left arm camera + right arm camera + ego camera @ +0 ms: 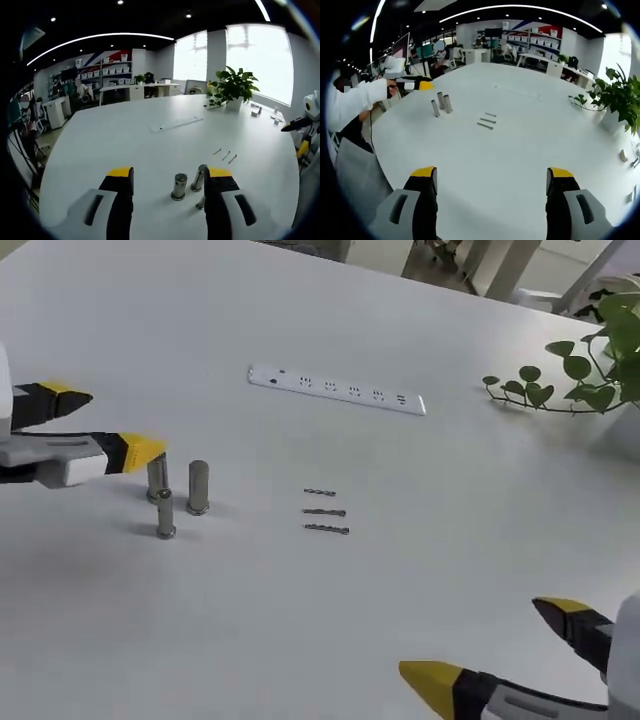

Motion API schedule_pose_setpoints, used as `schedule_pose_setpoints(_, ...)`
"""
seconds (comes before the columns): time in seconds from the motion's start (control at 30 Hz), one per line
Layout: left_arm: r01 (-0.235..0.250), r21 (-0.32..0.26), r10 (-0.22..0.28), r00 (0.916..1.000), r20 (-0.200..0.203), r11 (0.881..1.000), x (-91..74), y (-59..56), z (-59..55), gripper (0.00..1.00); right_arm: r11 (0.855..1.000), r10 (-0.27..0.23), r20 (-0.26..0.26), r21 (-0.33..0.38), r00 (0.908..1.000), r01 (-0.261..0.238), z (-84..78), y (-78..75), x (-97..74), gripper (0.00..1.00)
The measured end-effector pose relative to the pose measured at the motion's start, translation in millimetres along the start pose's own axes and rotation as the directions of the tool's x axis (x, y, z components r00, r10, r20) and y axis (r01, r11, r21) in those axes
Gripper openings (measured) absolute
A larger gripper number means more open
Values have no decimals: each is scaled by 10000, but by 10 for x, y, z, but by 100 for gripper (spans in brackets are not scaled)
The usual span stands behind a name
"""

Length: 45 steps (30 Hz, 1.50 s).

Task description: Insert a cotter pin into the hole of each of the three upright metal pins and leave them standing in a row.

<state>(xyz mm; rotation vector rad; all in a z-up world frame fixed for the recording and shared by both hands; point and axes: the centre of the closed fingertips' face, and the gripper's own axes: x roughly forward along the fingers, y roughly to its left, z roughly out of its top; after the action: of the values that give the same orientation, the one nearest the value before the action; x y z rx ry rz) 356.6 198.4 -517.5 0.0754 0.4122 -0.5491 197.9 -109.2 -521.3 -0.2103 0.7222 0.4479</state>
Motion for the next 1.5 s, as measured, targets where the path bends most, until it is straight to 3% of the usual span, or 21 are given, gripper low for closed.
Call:
schedule_pose_setpoints(0.13, 357, -340, -361, 9993, -103, 9988, 106, -21, -84, 53, 10000, 12, -75, -12, 10000, -12, -16, 2, 3, 88)
schedule_pose_setpoints(0.37, 495, -171, -504, 9972, -550, 9986, 259, -22, -250, 46, 10000, 47, -130, -18, 9999, -47, -16, 10, 2, 88)
schedule_pose_setpoints(0.47, 846, 290, -814, 9918, -986, 9960, 291, -82, -347, 42, 9999, -95, -24, 108, 10000, 95, -4, -23, -1, 86)
schedule_pose_setpoints(0.6, 902, 372, -854, 9896, -1159, 9952, 346, -93, -418, 39, 9997, -93, -86, 230, 9999, 95, -27, -36, -2, 86)
schedule_pose_setpoints(0.83, 965, 385, -914, 9890, -1165, 9946, 412, -49, -461, 23, 9996, -130, -115, 235, 9998, 132, -22, -32, 3, 85)
schedule_pose_setpoints(1.23, 1515, 284, -1469, 9815, -1225, 9881, 476, -138, -512, 11, 9992, -235, -289, 316, 9993, 244, -98, -36, -14, 84)
schedule_pose_setpoints(1.33, 1702, -244, -1719, 9773, -1234, 9851, 457, -139, -513, 11, 9992, -214, -273, 336, 9994, 224, -91, -31, -10, 84)
schedule_pose_setpoints(1.4, 1663, 161, -1632, 9792, -1206, 9859, 444, -148, -506, 10, 9993, -143, -284, 344, 9995, 153, -92, -16, -6, 84)
schedule_pose_setpoints(1.5, 1616, 318, -1566, 9801, -1217, 9864, 432, -153, -504, 10, 9992, -122, -249, 390, 9996, 132, -88, 1, -4, 83)
